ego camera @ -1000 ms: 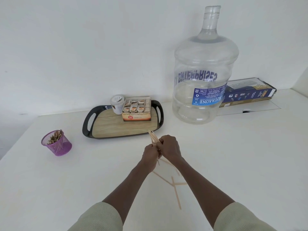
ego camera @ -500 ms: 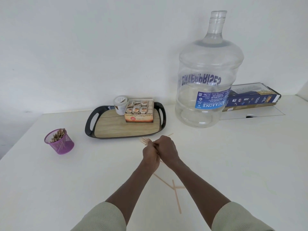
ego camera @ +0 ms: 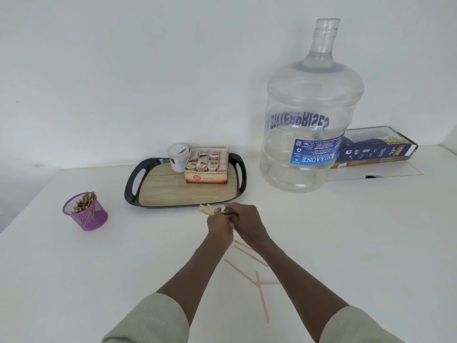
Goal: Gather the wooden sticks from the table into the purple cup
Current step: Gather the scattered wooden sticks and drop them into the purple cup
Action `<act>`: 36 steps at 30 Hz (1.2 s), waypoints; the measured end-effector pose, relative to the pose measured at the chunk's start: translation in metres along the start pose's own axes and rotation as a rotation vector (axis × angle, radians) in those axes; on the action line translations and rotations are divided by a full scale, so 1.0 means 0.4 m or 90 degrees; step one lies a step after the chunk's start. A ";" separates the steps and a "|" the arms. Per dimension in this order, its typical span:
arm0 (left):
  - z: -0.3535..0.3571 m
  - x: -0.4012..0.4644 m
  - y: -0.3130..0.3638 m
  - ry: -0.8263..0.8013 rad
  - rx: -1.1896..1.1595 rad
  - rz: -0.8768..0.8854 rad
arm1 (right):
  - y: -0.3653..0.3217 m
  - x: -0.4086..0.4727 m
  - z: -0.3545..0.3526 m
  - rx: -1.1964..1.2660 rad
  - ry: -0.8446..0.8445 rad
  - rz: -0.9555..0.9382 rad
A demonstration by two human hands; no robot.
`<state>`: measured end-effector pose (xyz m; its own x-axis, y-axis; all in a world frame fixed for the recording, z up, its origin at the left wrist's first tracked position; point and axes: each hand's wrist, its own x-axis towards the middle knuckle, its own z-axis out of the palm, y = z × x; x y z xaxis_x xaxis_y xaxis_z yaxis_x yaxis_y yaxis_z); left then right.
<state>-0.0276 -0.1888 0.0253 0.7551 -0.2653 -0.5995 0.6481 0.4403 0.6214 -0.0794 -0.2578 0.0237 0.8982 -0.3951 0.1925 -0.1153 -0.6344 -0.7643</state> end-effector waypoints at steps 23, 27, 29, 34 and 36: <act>0.032 -0.050 0.010 -0.121 0.151 0.130 | -0.012 -0.018 0.035 1.016 0.026 0.522; 0.038 -0.068 0.021 -0.091 0.212 0.151 | -0.042 -0.008 0.033 1.081 -0.007 0.506; 0.037 -0.069 0.035 -0.066 0.222 0.156 | -0.053 -0.012 0.028 1.096 -0.042 0.498; 0.034 -0.094 0.063 -0.068 0.218 0.215 | -0.064 -0.030 0.047 1.102 -0.026 0.510; 0.024 -0.097 0.064 -0.104 0.216 0.233 | -0.075 -0.033 0.048 1.113 -0.028 0.499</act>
<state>-0.0392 -0.1757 0.0693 0.9259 -0.2891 -0.2431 0.3146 0.2338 0.9200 -0.0795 -0.2209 0.0322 0.8763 -0.1862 -0.4443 0.0266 0.9396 -0.3412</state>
